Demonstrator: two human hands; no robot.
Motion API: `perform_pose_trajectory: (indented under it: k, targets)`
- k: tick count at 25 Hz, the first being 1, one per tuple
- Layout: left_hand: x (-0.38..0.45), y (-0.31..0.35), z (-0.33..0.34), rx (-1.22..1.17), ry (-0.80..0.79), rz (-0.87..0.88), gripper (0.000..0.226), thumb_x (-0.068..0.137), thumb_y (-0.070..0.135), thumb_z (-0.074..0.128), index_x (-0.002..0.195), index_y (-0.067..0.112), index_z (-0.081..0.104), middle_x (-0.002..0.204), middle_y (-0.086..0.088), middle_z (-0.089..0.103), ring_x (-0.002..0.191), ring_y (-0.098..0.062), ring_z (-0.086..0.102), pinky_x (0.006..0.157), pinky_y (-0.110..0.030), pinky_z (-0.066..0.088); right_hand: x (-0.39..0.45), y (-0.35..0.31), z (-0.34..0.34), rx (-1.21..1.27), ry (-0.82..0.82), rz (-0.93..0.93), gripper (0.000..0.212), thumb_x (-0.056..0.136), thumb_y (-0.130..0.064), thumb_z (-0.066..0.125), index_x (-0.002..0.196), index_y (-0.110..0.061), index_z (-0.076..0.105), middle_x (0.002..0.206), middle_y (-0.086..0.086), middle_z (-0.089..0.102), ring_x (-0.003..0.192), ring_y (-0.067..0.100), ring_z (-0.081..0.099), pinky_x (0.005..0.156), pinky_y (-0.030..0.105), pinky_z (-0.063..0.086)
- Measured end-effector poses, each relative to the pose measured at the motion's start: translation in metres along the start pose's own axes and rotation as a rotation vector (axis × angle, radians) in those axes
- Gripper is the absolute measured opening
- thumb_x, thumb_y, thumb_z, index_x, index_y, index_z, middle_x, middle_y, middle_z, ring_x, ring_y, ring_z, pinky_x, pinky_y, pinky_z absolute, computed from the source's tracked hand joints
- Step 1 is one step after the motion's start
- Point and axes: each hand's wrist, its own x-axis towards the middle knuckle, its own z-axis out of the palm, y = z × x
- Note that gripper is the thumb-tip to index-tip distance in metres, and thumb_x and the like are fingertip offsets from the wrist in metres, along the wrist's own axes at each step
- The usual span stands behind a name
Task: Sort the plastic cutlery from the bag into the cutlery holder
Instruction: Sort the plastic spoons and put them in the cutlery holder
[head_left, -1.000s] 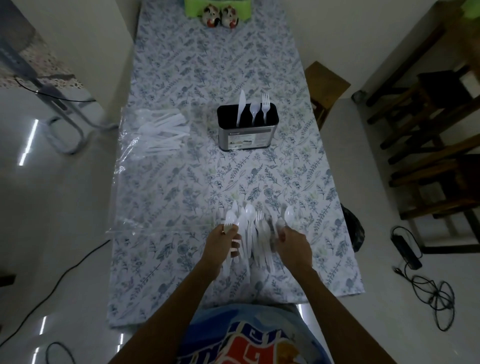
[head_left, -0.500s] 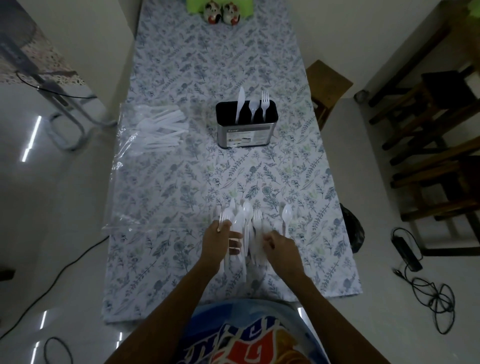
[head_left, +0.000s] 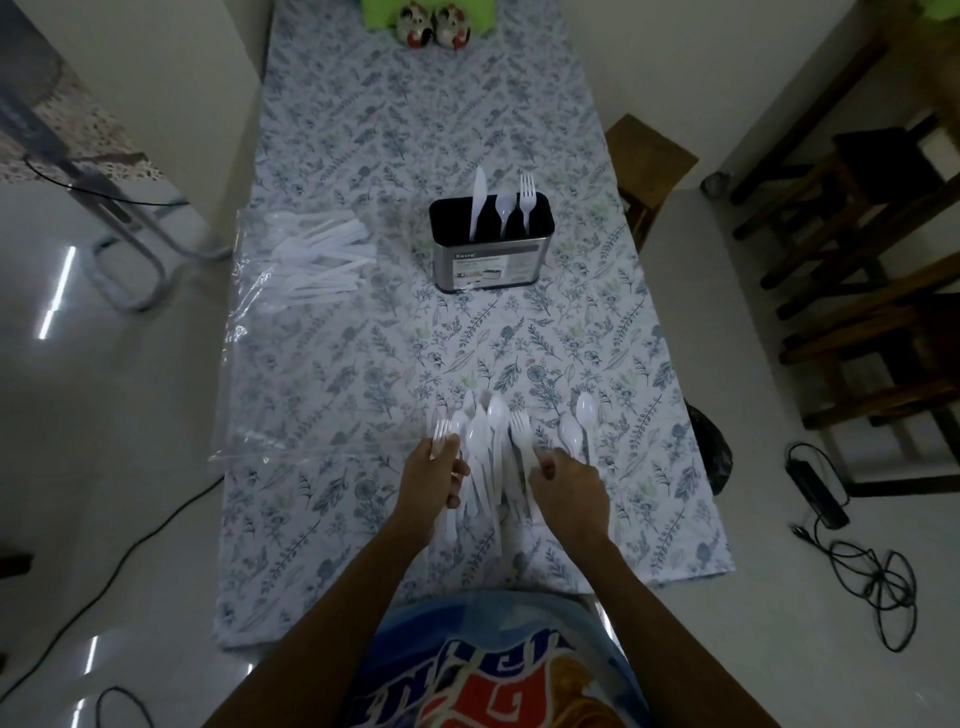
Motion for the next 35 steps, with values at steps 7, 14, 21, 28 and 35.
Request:
perform_pose_trajectory:
  k: [7, 14, 21, 28, 35]
  targets:
    - [-0.003, -0.006, 0.01, -0.02, -0.136, 0.051, 0.025, 0.097, 0.027, 0.067, 0.113, 0.009, 0.058, 0.1, -0.015, 0.076, 0.084, -0.029, 0.075, 0.066, -0.039, 0.062, -0.033, -0.021, -0.004, 0.235, -0.101, -0.363, 0.017, 0.097, -0.032, 0.065, 0.097, -0.018, 0.074, 0.08, -0.006, 0.074, 0.063, 0.006, 0.069, 0.062, 0.017, 0.057]
    - [-0.001, -0.004, -0.001, 0.066, 0.035, 0.102, 0.016, 0.102, 0.029, 0.058, 0.095, 0.014, 0.058, 0.069, -0.006, 0.062, 0.044, -0.009, 0.049, 0.04, -0.024, 0.045, 0.002, -0.004, 0.003, 0.069, -0.024, -0.076, 0.016, 0.096, -0.026, 0.063, 0.085, -0.016, 0.058, 0.073, -0.002, 0.062, 0.06, 0.007, 0.057, 0.056, 0.019, 0.048]
    - [0.0, -0.003, 0.004, 0.006, -0.076, 0.009, 0.047, 0.087, 0.045, 0.076, 0.119, 0.016, 0.056, 0.099, -0.01, 0.073, 0.079, -0.021, 0.072, 0.069, -0.041, 0.063, -0.005, -0.012, 0.001, 0.026, 0.051, -0.206, 0.02, 0.096, -0.023, 0.061, 0.076, -0.018, 0.06, 0.065, -0.007, 0.059, 0.051, 0.0, 0.051, 0.052, 0.017, 0.048]
    - [0.003, -0.008, 0.009, -0.005, -0.043, 0.091, 0.018, 0.102, 0.015, 0.057, 0.118, 0.007, 0.056, 0.091, -0.02, 0.069, 0.066, -0.023, 0.067, 0.055, -0.034, 0.059, -0.004, -0.019, 0.01, 0.139, 0.048, -0.162, 0.018, 0.097, -0.032, 0.061, 0.09, -0.016, 0.06, 0.078, -0.003, 0.062, 0.064, 0.007, 0.057, 0.058, 0.013, 0.042]
    - [0.01, -0.009, 0.001, 0.067, -0.03, 0.02, 0.021, 0.102, 0.014, 0.053, 0.117, 0.0, 0.05, 0.075, -0.005, 0.058, 0.054, -0.014, 0.049, 0.047, -0.029, 0.045, 0.006, 0.0, 0.014, 0.049, 0.011, -0.071, 0.02, 0.094, -0.021, 0.063, 0.077, -0.016, 0.054, 0.066, -0.003, 0.056, 0.056, 0.007, 0.052, 0.052, 0.015, 0.039]
